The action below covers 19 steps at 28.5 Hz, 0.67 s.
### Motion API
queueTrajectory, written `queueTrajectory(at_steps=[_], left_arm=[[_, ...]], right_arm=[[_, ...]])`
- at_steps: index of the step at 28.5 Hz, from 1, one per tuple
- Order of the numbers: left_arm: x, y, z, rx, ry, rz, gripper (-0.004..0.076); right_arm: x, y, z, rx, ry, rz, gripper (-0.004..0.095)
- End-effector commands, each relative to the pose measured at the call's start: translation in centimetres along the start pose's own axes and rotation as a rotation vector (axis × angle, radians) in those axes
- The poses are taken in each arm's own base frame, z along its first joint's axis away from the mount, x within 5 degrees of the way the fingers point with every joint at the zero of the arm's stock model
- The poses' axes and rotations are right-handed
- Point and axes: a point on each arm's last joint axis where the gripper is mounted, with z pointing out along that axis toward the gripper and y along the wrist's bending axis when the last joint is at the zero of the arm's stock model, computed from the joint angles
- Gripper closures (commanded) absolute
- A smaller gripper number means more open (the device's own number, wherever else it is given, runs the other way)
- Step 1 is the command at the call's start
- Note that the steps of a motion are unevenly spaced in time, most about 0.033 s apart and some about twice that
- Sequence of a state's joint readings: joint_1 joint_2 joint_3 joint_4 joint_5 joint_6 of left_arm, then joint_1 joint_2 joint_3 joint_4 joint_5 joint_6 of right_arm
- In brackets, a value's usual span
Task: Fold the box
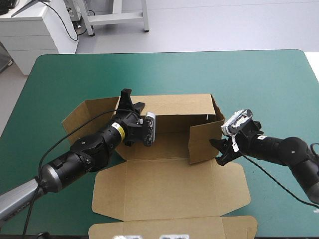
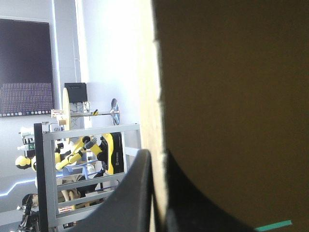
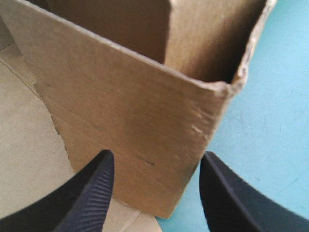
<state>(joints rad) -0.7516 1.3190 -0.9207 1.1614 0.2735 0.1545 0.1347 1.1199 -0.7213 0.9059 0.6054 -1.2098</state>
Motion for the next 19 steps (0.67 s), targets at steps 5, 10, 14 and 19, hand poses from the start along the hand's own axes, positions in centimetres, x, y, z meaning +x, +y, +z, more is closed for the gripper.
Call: queueTrajectory(at_steps=[5,10,14,19], left_arm=[[0.1,0.9,-0.8,-0.032,0.011,-0.012,0.0731],[0.0,0.9,-0.8,-0.033,0.004,-0.012,0.0731],[0.0,0.9,-0.8,-0.031,0.003,-0.021,0.0731],[0.0,0.8,-0.8,-0.029,0.003,-0.027,0.0731]], right_arm=[[-0.9,0.4,2.2,-0.072,-0.04,0.0,0.0209],[-1.3,1.0,3.5,-0.023,-0.048,-0.034,0.0208],[-2.0,1.0,3.8,0.084,-0.09,-0.044,0.0208],[-2.4,0.7,3.9,0.164,-0.124,-0.023,0.0224]])
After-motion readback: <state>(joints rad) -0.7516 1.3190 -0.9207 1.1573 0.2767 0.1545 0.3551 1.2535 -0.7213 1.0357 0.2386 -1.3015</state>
